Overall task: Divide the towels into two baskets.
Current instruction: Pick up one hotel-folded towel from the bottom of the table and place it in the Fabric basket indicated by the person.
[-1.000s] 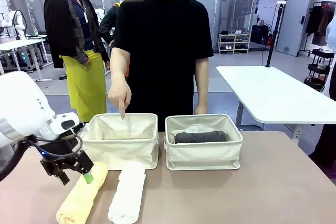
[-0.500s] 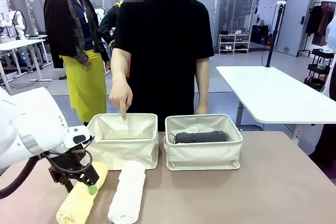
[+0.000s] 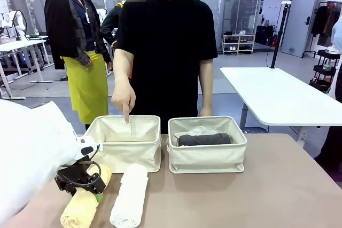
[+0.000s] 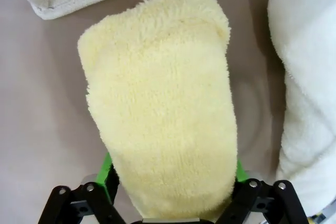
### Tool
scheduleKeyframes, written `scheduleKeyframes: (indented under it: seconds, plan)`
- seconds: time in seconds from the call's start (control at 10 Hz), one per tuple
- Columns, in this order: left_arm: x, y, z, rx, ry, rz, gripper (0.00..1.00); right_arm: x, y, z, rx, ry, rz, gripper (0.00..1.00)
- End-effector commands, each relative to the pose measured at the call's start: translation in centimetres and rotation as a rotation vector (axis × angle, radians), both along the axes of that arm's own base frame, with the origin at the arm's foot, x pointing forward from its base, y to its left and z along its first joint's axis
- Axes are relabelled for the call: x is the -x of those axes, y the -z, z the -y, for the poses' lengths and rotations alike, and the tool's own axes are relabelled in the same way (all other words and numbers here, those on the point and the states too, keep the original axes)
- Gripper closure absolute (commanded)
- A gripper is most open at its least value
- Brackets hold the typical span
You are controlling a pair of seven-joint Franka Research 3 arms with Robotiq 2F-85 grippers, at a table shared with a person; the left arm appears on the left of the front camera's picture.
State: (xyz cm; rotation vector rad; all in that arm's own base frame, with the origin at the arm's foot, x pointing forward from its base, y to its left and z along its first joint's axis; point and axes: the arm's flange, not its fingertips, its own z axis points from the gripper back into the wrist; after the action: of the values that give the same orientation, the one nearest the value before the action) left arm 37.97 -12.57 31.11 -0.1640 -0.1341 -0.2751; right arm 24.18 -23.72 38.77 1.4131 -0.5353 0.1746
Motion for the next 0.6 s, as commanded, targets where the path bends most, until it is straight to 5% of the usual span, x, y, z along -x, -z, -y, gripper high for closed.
scheduleKeyframes:
  seconds: [0.0,0.1,0.2,0.3,0.4,0.5]
  plan:
    - [9.8,1.0,-3.4,0.039,0.019,0.004,0.20,0.4,-0.4,-0.1,-0.005,0.000,-0.002,0.00]
    - [9.8,0.7,-3.6,0.041,0.010,0.011,0.40,0.4,-0.4,-0.1,-0.005,0.000,-0.002,0.00]
    - [9.9,0.6,-3.7,0.036,0.011,0.009,0.25,0.4,-0.4,-0.1,-0.005,0.000,-0.002,0.00]
    - [10.0,0.4,-3.8,0.045,0.011,-0.001,0.60,0.4,-0.4,-0.1,-0.005,0.000,-0.002,0.00]
    - [10.0,0.2,-3.8,0.061,0.002,-0.019,0.45,0.4,-0.4,-0.1,-0.005,0.000,-0.002,0.00]
    - [10.0,-0.1,-3.9,0.066,0.008,-0.021,0.80,0.4,-0.4,-0.1,-0.005,0.000,-0.002,0.00]
